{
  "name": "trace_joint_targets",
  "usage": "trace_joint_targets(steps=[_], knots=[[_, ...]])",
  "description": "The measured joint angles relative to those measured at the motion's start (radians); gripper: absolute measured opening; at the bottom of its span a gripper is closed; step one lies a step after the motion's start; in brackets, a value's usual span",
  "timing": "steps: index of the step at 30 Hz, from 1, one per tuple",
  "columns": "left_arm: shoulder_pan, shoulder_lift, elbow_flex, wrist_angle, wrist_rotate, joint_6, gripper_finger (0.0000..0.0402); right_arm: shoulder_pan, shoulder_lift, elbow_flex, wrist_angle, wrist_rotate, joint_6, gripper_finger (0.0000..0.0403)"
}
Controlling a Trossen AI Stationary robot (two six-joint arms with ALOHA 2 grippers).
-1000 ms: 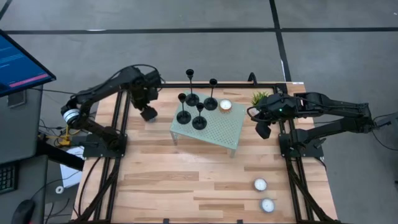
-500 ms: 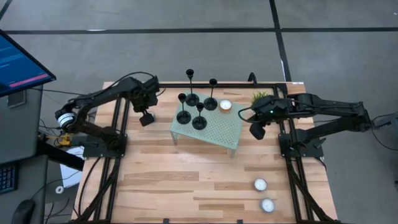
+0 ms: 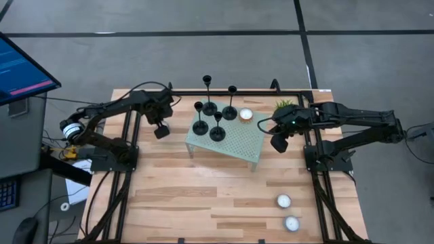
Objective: Pick & Place candle stick holders
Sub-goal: Put the blue scented candle on the shelf
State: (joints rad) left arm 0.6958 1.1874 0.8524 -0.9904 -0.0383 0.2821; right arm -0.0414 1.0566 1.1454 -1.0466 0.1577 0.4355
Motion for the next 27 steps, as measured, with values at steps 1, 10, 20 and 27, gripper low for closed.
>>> trace_joint_targets(steps=[1, 10, 20, 27], knots=[[0.009, 0.0, -0.006, 0.006, -0.003, 0.006, 0.0342, 0.0, 0.001, 0.0, 0.0, 0.0, 0.0, 0.0], [0.045, 0.02, -0.015, 0.032, -0.011, -0.025, 0.0342, 0.0, 0.001, 0.0, -0.022, -0.055, 0.004, 0.0], [0.045, 0.03, -0.015, 0.064, -0.058, -0.035, 0.0342, -0.001, 0.001, 0.0, -0.024, -0.094, 0.077, 0.0], [0.035, 0.11, -0.014, 0.07, -0.056, -0.055, 0.0342, -0.031, 0.001, 0.0, -0.045, -0.134, 0.09, 0.0]])
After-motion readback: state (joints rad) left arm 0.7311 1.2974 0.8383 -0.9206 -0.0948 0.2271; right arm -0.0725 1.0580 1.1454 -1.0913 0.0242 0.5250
